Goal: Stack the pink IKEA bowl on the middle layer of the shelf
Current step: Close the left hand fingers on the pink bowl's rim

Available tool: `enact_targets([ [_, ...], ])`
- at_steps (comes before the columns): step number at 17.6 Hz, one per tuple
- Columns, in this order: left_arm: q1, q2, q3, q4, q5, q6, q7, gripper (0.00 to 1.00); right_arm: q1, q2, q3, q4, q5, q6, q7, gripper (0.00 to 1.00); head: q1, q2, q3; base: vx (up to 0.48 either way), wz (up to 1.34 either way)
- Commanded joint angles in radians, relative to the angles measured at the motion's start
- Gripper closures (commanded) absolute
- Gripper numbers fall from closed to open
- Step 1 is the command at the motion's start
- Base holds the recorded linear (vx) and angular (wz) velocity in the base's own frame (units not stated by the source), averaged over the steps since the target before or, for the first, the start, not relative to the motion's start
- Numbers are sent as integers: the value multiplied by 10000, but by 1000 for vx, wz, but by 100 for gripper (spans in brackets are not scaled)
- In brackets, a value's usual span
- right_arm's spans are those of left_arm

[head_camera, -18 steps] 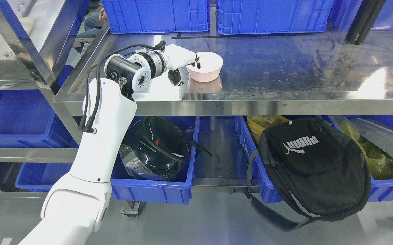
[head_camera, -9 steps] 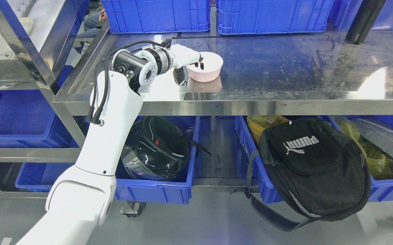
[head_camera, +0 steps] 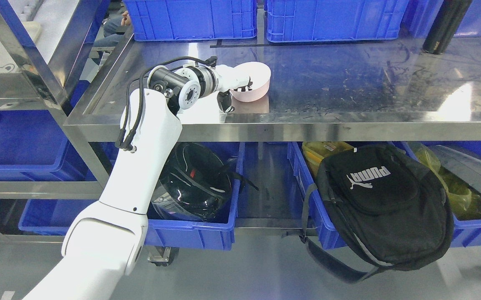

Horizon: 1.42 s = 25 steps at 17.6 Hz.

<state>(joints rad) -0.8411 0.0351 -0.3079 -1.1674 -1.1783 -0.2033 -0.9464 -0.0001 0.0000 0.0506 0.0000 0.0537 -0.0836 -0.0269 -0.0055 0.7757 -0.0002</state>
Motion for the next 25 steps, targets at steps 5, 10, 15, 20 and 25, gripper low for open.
enact_targets([
  [5, -285, 17, 409, 936, -13, -421, 45, 67, 231, -175, 0, -175, 0, 7, 8, 0, 0, 0, 0, 0, 0],
  [10, -977, -120, 656, 1212, -13, -406, 107, 64, 231, -175, 0, -175, 0, 7, 8, 0, 0, 0, 0, 0, 0],
  [15, -977, -177, 594, 1993, 33, -483, 137, 64, 231, -175, 0, -175, 0, 7, 8, 0, 0, 0, 0, 0, 0],
  [20, -1023, -177, 502, 2821, 33, -1004, 520, 64, 231, -175, 0, -175, 0, 7, 8, 0, 0, 0, 0, 0, 0],
  [25, -1130, -177, 211, 3160, 2, -1250, 996, 55, 231, -175, 0, -175, 0, 7, 8, 0, 0, 0, 0, 0, 0],
])
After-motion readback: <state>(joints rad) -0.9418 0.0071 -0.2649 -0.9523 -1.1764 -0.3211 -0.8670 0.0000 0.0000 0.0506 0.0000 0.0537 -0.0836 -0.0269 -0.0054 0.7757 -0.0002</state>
